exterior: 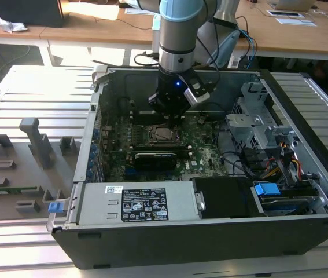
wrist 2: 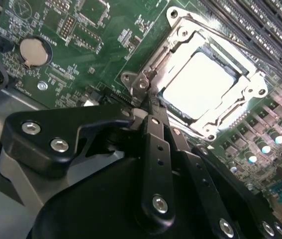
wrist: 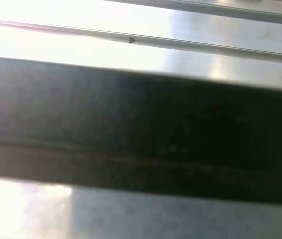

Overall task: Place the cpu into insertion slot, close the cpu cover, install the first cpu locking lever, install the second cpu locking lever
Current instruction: 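Install the first cpu locking lever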

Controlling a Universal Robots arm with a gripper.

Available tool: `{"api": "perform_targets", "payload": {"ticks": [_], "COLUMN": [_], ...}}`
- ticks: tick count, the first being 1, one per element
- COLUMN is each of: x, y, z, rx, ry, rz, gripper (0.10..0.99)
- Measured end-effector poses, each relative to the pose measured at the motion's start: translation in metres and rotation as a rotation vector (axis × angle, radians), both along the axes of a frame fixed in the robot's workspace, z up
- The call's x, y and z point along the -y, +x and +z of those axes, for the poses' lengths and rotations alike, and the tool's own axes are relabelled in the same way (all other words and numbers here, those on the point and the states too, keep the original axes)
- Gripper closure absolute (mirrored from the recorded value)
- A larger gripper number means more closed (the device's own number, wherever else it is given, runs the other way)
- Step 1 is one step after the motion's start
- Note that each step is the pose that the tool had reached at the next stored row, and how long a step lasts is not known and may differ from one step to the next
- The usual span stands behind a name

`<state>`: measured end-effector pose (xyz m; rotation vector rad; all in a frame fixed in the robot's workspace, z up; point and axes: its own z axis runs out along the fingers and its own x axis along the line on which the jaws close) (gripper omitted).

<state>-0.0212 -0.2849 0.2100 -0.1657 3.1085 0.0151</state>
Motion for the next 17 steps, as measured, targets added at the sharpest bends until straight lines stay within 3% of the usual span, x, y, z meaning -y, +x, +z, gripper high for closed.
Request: {"api": "perform_targets", "payload": {"ticks": [1, 3, 4, 17], "x": [-0.0001, -0.0005, -0.0006, -0.0031], "y": [-0.0005, -0.0089, -0.0117, -0.0139], "z": [0.0012, 0.0014, 0.0014, 0.0013], "rx": [0.0013, 0.0029, 0.0032, 0.0035], "ry": [0.0, 0.036, 0.042, 0.045], "rz": [0.0, 0.0, 0.0, 0.0], "gripper": [0.98, 0.98, 0.98, 0.98]}}
